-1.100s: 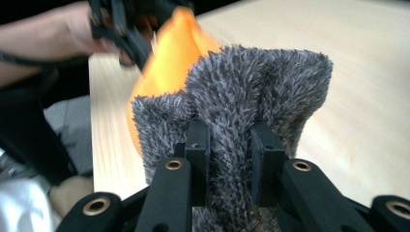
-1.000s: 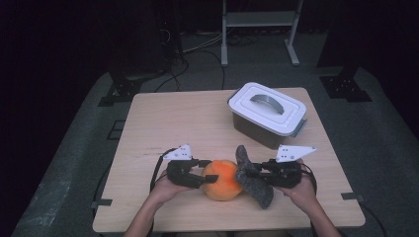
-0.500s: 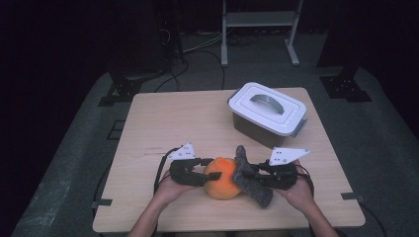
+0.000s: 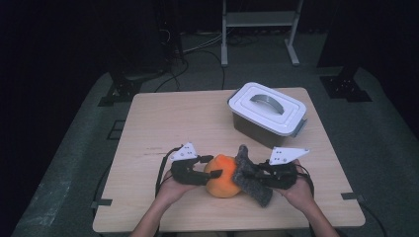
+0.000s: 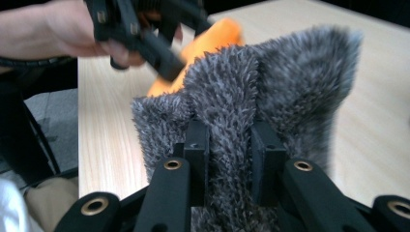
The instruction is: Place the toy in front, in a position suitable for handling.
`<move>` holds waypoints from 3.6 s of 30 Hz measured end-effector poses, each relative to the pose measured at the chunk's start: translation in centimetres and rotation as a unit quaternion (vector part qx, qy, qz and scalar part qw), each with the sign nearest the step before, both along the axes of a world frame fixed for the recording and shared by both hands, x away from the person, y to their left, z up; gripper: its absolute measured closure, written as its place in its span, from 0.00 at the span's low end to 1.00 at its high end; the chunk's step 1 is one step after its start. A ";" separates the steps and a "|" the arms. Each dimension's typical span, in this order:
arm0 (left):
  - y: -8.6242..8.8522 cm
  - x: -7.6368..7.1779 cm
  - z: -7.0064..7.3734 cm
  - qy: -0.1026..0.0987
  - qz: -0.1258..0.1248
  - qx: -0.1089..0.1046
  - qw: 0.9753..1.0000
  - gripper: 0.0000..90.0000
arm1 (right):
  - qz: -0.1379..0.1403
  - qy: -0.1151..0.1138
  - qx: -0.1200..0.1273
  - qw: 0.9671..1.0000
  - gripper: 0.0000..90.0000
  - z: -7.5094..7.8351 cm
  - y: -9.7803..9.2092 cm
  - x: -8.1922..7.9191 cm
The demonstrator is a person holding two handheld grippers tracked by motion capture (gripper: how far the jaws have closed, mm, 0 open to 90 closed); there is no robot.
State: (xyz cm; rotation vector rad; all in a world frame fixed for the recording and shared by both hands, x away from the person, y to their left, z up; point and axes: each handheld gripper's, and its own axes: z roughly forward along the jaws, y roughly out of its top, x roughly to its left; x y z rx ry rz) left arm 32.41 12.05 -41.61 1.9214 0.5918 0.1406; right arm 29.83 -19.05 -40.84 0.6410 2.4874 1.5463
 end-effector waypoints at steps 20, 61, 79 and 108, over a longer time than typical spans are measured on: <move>-1.8 -1.0 -0.1 0.002 -0.077 -0.009 0.997 0.41 | -0.006 0.010 0.026 1.000 0.79 0.7 -0.9 0.1; -1.2 -1.5 0.3 -0.036 -0.111 0.028 0.993 0.48 | 0.007 0.066 0.013 0.998 0.81 -0.7 -1.7 0.8; -1.6 -1.9 0.8 -0.069 -0.104 0.039 0.991 0.49 | 0.020 0.030 0.070 0.997 0.80 1.1 -0.9 0.2; -2.8 -2.3 0.3 -0.055 -0.127 0.034 0.990 0.38 | 0.018 0.009 0.044 0.999 0.78 1.1 -0.2 -0.1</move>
